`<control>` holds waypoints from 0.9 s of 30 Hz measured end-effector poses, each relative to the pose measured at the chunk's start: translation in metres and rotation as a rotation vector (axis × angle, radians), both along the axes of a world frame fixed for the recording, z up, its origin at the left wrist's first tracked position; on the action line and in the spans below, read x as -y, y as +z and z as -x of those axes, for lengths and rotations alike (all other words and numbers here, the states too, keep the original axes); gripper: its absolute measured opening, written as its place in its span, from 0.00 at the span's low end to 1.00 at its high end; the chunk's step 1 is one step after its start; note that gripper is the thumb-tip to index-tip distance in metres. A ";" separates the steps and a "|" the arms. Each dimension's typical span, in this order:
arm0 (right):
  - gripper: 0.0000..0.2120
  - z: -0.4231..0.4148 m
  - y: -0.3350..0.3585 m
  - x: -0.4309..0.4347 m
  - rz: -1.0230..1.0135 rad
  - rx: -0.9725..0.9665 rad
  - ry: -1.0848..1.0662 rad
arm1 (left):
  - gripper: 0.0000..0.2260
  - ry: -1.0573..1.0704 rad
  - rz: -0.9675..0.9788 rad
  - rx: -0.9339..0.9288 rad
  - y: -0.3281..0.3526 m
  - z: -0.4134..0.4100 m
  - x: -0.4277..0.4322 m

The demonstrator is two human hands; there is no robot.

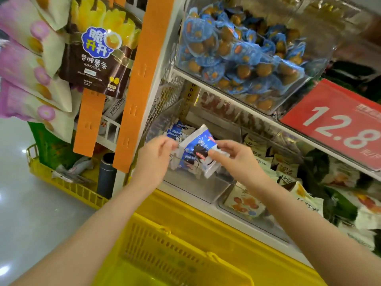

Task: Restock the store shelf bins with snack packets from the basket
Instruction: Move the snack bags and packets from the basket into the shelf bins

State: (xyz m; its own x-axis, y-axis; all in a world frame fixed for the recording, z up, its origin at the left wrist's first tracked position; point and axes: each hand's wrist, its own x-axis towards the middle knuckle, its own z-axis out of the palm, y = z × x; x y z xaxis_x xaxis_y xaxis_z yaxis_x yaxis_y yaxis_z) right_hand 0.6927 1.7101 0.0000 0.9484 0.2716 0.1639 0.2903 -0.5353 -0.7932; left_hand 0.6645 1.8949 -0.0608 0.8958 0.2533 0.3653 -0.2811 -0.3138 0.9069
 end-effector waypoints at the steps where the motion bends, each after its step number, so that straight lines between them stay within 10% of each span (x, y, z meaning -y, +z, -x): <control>1: 0.06 -0.013 0.002 0.003 0.048 0.056 -0.055 | 0.10 0.030 -0.150 0.032 -0.003 -0.009 -0.004; 7: 0.14 -0.078 -0.019 -0.001 0.515 0.067 -0.102 | 0.18 0.014 -0.897 -0.006 -0.032 -0.041 -0.015; 20: 0.13 -0.114 -0.063 -0.018 0.731 -0.054 0.157 | 0.27 0.018 -0.944 0.053 -0.037 -0.039 -0.016; 27: 0.15 -0.061 -0.055 -0.019 0.433 0.026 -0.073 | 0.12 -0.010 -0.859 -0.019 -0.020 -0.027 -0.009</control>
